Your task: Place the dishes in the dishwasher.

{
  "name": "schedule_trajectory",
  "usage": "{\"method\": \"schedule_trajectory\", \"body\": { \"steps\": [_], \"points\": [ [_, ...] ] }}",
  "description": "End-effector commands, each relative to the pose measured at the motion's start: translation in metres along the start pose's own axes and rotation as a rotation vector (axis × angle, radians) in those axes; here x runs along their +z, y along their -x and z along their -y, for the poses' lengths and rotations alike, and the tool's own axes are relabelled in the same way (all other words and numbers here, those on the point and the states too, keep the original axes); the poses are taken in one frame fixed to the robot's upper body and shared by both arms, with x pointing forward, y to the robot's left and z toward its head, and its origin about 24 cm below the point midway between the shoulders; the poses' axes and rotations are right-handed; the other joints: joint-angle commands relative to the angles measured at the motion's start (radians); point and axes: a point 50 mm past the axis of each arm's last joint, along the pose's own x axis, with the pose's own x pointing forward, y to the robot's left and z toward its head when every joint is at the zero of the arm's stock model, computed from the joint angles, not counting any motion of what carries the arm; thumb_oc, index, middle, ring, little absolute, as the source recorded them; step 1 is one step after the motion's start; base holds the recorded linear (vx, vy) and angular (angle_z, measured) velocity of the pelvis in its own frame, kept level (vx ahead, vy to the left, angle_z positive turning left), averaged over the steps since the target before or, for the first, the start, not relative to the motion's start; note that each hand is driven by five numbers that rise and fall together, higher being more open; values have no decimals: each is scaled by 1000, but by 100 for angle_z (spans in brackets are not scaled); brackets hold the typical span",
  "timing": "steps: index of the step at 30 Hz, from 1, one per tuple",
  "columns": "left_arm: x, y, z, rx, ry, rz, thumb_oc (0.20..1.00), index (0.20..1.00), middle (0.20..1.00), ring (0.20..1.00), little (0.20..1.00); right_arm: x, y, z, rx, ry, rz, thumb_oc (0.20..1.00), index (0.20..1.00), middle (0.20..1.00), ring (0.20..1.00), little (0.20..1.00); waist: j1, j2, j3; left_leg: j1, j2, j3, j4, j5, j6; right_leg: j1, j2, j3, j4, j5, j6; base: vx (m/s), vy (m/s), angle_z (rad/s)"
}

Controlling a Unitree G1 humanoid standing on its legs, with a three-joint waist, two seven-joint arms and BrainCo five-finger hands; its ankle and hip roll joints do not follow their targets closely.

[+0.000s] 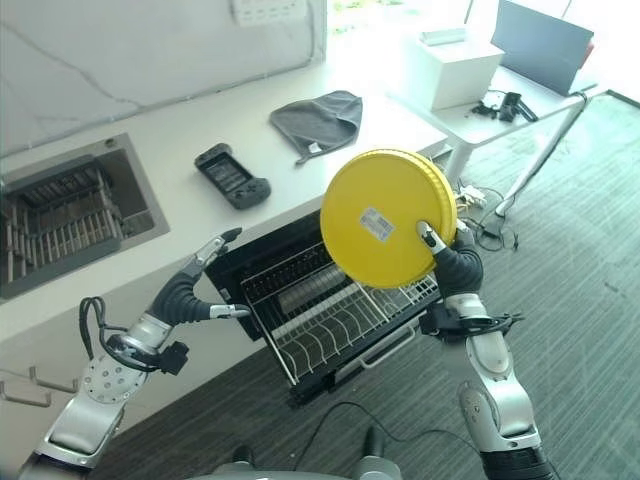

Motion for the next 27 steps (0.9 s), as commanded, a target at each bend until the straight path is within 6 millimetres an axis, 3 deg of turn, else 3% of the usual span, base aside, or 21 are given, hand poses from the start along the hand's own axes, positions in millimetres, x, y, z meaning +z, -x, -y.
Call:
{"method": "schedule_trajectory", "body": {
  "steps": [1,5,7,8,11,15,20,22,23,25,27],
  "points": [
    [5,-3,-16,-1,40,19,1000,1000,1000,1000,1000,54,-7,-12,33,141,332,200,200,200,200,200,1,-57,-38,-40,-30,-57,1,-6,24,57,-106,-19,7,-42,79,-56,-36,-7],
    [-19,12,-10,44,222,-118,1000,1000,1000,1000,1000,54,-5,-7,11,301,366,200,200,200,200,200,6,-46,-47,-35,-23,-62,1,-12,14,68,-103,-28,7,-55,78,-52,-4,2],
    [-81,54,10,197,454,-462,1000,1000,1000,1000,1000,48,-10,-11,67,561,381,200,200,200,200,200,39,-50,-53,-33,-28,-82,1,-16,9,80,-108,-47,7,-60,77,-76,30,11],
    [-113,90,29,252,516,-657,1000,1000,1000,1000,1000,48,-13,-13,114,733,422,200,200,200,200,200,61,-56,-58,-36,-32,-96,1,-16,8,86,-111,-57,7,-61,77,10,36,33],
    [-141,134,56,334,624,-863,1000,1000,1000,1000,1000,48,-16,-13,172,938,494,200,200,200,200,200,88,-66,-62,-35,-37,-108,1,-20,9,99,-116,-72,7,-64,81,-15,68,32],
    [-157,176,77,375,618,-1056,1000,1000,1000,1000,1000,54,-20,-9,235,1154,575,200,200,200,200,200,120,-79,-72,-39,-52,-108,1,-29,13,106,-129,-111,7,-57,98,-20,129,13],
    [-164,193,82,406,627,-1131,1000,1000,1000,1000,1000,52,-19,-2,276,1191,550,200,200,200,200,200,125,-93,-71,-39,-89,-108,1,-43,37,130,-138,-140,7,-48,105,30,199,4],
    [-170,193,73,414,575,-1157,1000,1000,1000,1000,1000,43,-13,2,337,1240,552,200,200,200,200,200,108,-108,-49,-44,-133,-145,1,-47,72,57,-145,-89,182,-6,108,49,102,15],
    [-173,189,66,416,555,-1156,1000,1000,1000,1000,1000,36,-14,0,370,1285,565,200,200,200,200,200,96,-106,-39,-42,-129,-161,1,-50,70,22,-133,-53,163,-7,102,45,-84,16],
    [-176,182,49,420,504,-1144,1000,1000,1000,1000,1000,31,-16,-2,418,1344,570,200,200,200,200,200,102,-106,-33,-52,-114,-173,1,-50,67,45,-125,-52,71,-29,102,40,-233,14],
    [-178,184,38,533,511,-1154,1000,1000,1000,1000,1000,33,-14,-3,457,1332,534,200,200,200,200,200,99,-113,-28,-44,-94,-180,1,-45,53,64,-101,-34,7,-12,104,76,-396,26]
  ]
}}
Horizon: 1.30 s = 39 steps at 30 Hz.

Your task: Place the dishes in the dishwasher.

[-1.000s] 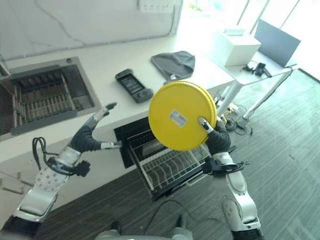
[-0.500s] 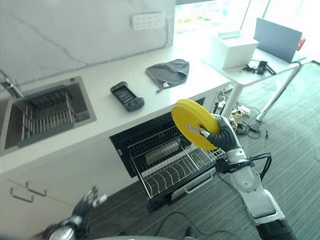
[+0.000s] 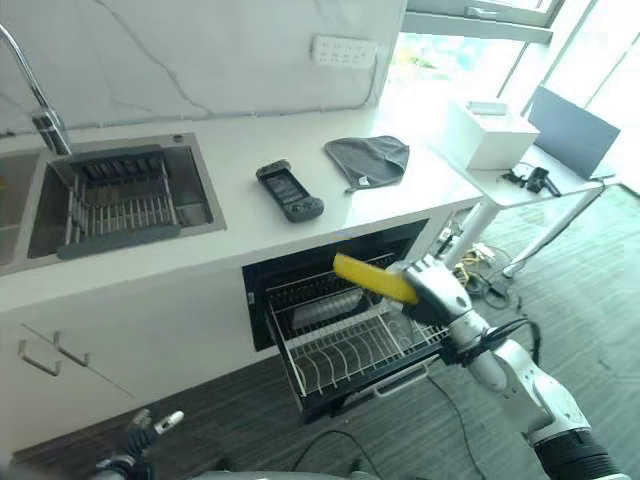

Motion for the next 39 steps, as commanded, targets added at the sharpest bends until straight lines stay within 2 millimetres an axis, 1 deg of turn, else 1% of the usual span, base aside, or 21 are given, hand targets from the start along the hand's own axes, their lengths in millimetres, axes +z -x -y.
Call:
{"method": "schedule_trajectory", "body": {
  "steps": [1,3,5,6,8,12,14,17,21,22,23,24,27,28,30,31,32,33,34,37,39],
  "points": [
    [11,-6,23,-8,94,48,1000,1000,1000,1000,1000,2,-22,66,-211,118,95,200,200,200,200,200,13,104,43,1,22,-59,0,-29,29,65,23,-14,7,-8,24,99,-248,22],
    [0,-2,23,-18,57,27,1000,1000,1000,1000,1000,1,-21,66,-158,135,88,200,200,200,200,200,22,108,34,4,30,-57,0,-26,18,80,24,-26,7,-24,20,79,-102,12],
    [-12,3,22,5,27,-14,1000,1000,1000,1000,1000,1,-18,69,-118,126,78,200,200,200,200,200,21,114,25,6,36,-50,0,-24,11,89,25,-32,7,-36,15,73,-53,1],
    [-20,6,20,27,14,-46,1000,1000,1000,1000,1000,-1,-14,63,-87,134,71,200,200,200,200,200,21,117,20,7,37,-46,0,-24,9,96,24,-34,7,-44,13,59,-37,7],
    [-26,8,19,29,-31,-71,1000,1000,1000,1000,1000,-5,-12,55,-50,157,51,200,200,200,200,200,25,120,17,6,37,-45,0,-24,7,104,23,-38,7,-53,12,43,-24,13],
    [-41,15,17,31,-111,-107,1000,1000,1000,1000,1000,-14,-10,49,-20,145,11,200,200,200,200,200,24,129,9,10,34,-42,0,-25,5,110,21,-40,7,-57,12,78,3,7],
    [-36,14,5,85,-173,-88,1000,1000,1000,1000,1000,-20,-12,35,32,168,-8,200,200,200,200,200,35,135,11,10,30,-45,0,-26,5,112,14,-48,7,-55,16,89,11,5],
    [-24,12,-2,101,-220,-31,1000,1000,1000,1000,1000,-29,-14,25,40,183,-45,200,200,200,200,200,50,137,15,7,26,-52,0,-26,7,115,10,-58,7,-54,20,67,-9,6],
    [-7,7,-12,111,-175,18,1000,1000,1000,1000,1000,-40,-18,10,-5,205,-84,200,200,200,200,200,77,143,44,-13,23,-73,0,-20,9,102,-3,-68,7,-39,34,15,-96,13],
    [12,-1,-10,89,-191,83,1000,1000,1000,1000,1000,-48,-26,5,-35,245,-97,200,200,200,200,200,96,150,79,-60,25,-88,0,-8,12,69,-9,-70,7,-26,37,-252,-177,20],
    [20,-4,-9,79,-204,109,1000,1000,1000,1000,1000,-51,-31,4,-46,259,-105,200,200,200,200,200,103,153,92,-83,24,-96,0,-1,14,52,-11,-69,7,-20,39,-326,-184,11],
    [29,-7,-7,76,-216,135,1000,1000,1000,1000,1000,-55,-38,6,-62,268,-126,200,200,200,200,200,108,155,109,-109,23,-105,0,8,15,31,-12,-68,7,-13,40,-309,-140,12],
    [62,-18,-7,103,-178,228,1000,1000,1000,1000,1000,-68,-62,29,-117,360,-158,200,200,200,200,200,119,174,189,-208,14,-125,0,39,20,-41,-18,-53,7,3,40,-452,-79,20],
    [71,-21,-3,97,-155,258,1000,1000,1000,1000,1000,-75,-76,46,-135,404,-181,200,200,200,200,200,132,193,227,-255,1,-136,0,54,22,-71,-21,-52,7,4,37,-330,5,0],
    [71,-21,-2,95,-154,258,1000,1000,1000,1000,1000,-76,-77,48,-135,408,-186,200,200,200,200,200,134,196,231,-261,-1,-138,0,56,22,-75,-22,-52,7,4,38,-195,3,4],
    [76,-21,0,76,-154,281,1000,1000,1000,1000,1000,-83,-87,67,-150,441,-208,200,200,200,200,200,150,209,254,-297,-8,-140,0,65,20,-101,-31,-67,7,7,42,-221,22,9],
    [74,-21,2,55,-149,268,1000,1000,1000,1000,1000,-86,-91,75,-167,452,-218,200,200,200,200,200,156,215,258,-308,-12,-138,0,67,20,-112,-34,-75,7,9,43,-233,31,8],
    [72,-21,3,40,-148,251,1000,1000,1000,1000,1000,-87,-91,77,-170,459,-220,200,200,200,200,200,157,217,258,-310,-14,-138,0,68,20,-114,-34,-75,7,8,43,-113,70,7],
    [69,-22,8,1,-152,238,1000,1000,1000,1000,1000,-91,-93,83,-184,500,-236,200,200,200,200,200,159,222,257,-317,-17,-138,0,69,18,-124,-37,-75,7,10,44,-68,48,6],
    [69,-21,14,-33,-152,250,1000,1000,1000,1000,1000,-100,-93,93,-212,584,-273,200,200,200,200,200,164,229,252,-317,-21,-134,0,65,18,-128,-35,-75,7,7,44,-52,72,4],
    [68,-20,15,-39,-142,249,1000,1000,1000,1000,1000,-103,-93,94,-212,633,-278,200,200,200,200,200,168,228,247,-312,-22,-134,0,63,18,-127,-32,-74,7,5,42,-6,29,1]
  ]
}}
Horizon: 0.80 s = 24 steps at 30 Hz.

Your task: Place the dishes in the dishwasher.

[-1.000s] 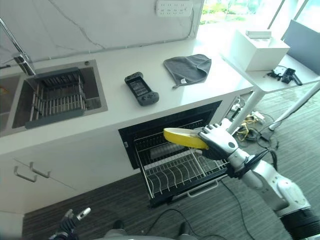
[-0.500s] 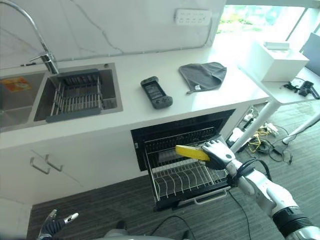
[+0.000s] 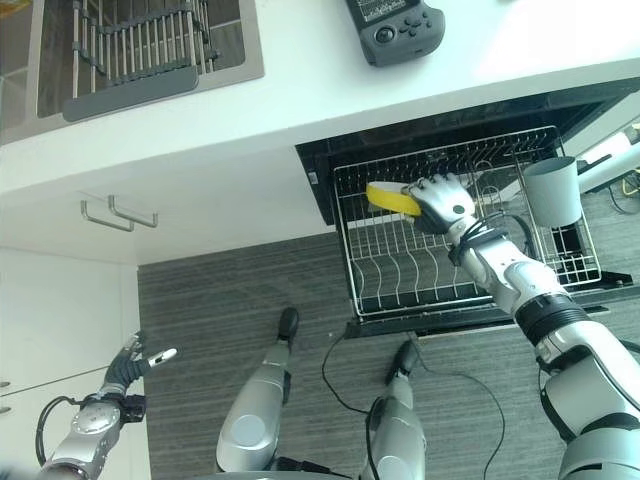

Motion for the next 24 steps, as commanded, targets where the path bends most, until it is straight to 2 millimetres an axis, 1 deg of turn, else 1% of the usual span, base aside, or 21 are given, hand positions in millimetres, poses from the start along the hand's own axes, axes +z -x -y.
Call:
{"method": "schedule_trajectory", "body": {
  "steps": [1,4,5,7,11,16,19,24],
  "points": [
    [-10,7,-4,-21,-49,-16,1000,1000,1000,1000,1000,-9,-8,21,-133,133,23,200,200,200,200,200,23,-28,-115,-11,-18,-9,-16,-53,37,84,-44,4,2,-77,100,14,2,-3],
    [-8,7,-8,-13,-72,-9,1000,1000,1000,1000,1000,-9,-10,28,-193,206,75,200,200,200,200,200,30,-37,-118,-10,-15,-8,-16,-56,38,86,-40,3,2,-77,102,12,-47,-4],
    [-7,5,-13,12,-94,0,1000,1000,1000,1000,1000,-11,-13,32,-235,270,89,200,200,200,200,200,35,-47,-120,-13,-11,-17,-16,-58,38,85,-32,11,2,-79,104,21,-79,-4],
    [-6,5,-15,26,-104,7,1000,1000,1000,1000,1000,-13,-14,31,-230,295,81,200,200,200,200,200,38,-51,-121,-17,-11,-25,-16,-57,38,85,-28,18,2,-81,104,20,-68,-2],
    [-6,5,-22,62,-112,17,1000,1000,1000,1000,1000,-20,-8,20,-163,327,56,200,200,200,200,200,46,-59,-121,-32,-14,-34,-16,-56,39,73,-25,17,2,-80,105,0,-35,4],
    [-12,9,-21,75,-108,9,1000,1000,1000,1000,1000,-21,3,4,-111,305,61,200,200,200,200,200,52,-53,-115,-38,-17,-32,-16,-57,40,65,-29,6,2,-78,104,0,0,0],
    [-12,9,-20,72,-112,25,1000,1000,1000,1000,1000,-15,3,-3,-124,287,77,200,200,200,200,200,58,-50,-108,-39,-20,-33,-16,-60,41,63,-31,-1,2,-78,104,0,0,0],
    [0,3,-12,63,-114,79,1000,1000,1000,1000,1000,-1,-2,-15,-110,273,112,200,200,200,200,200,68,-41,-94,-50,-31,-47,-16,-58,46,54,-32,8,2,-76,104,0,0,0]
  ]
}}
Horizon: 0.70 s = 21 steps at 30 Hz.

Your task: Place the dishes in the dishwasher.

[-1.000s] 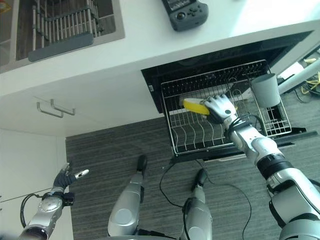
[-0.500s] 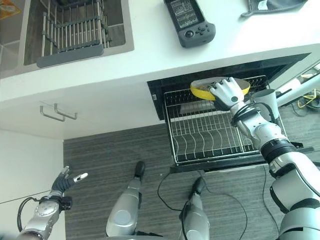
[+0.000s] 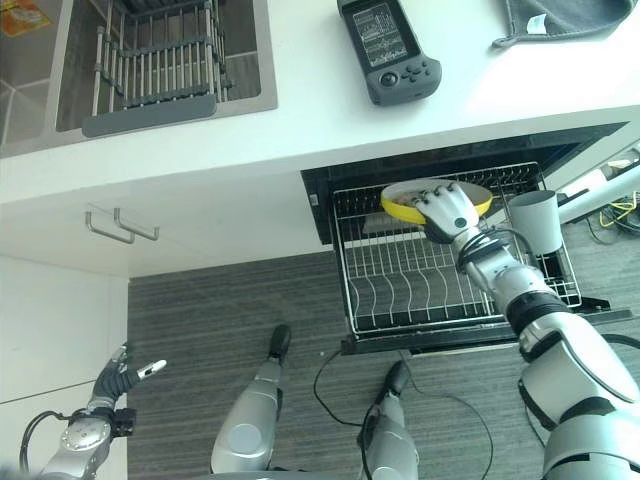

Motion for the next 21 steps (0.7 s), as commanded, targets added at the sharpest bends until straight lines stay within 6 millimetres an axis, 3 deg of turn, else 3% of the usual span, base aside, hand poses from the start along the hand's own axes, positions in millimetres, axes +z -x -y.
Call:
{"method": "schedule_trajectory", "body": {
  "steps": [1,15,21],
  "points": [
    [20,-10,1,-1,-48,88,1000,1000,1000,1000,1000,-22,-14,26,-100,105,29,200,200,200,200,200,42,15,10,-44,-40,-54,-2,-53,53,69,-39,11,3,-66,101,0,0,0],
    [31,-13,5,7,-21,129,1000,1000,1000,1000,1000,-15,-25,28,-78,58,44,200,200,200,200,200,53,36,58,-84,-53,-84,-2,-34,52,20,-40,6,3,-50,97,0,0,1],
    [39,-15,9,-12,-3,163,1000,1000,1000,1000,1000,-22,-26,23,35,31,-1,200,200,200,200,200,51,55,80,-100,-63,-91,-2,-25,51,-7,-45,5,3,-39,97,0,0,0]
  ]
}}
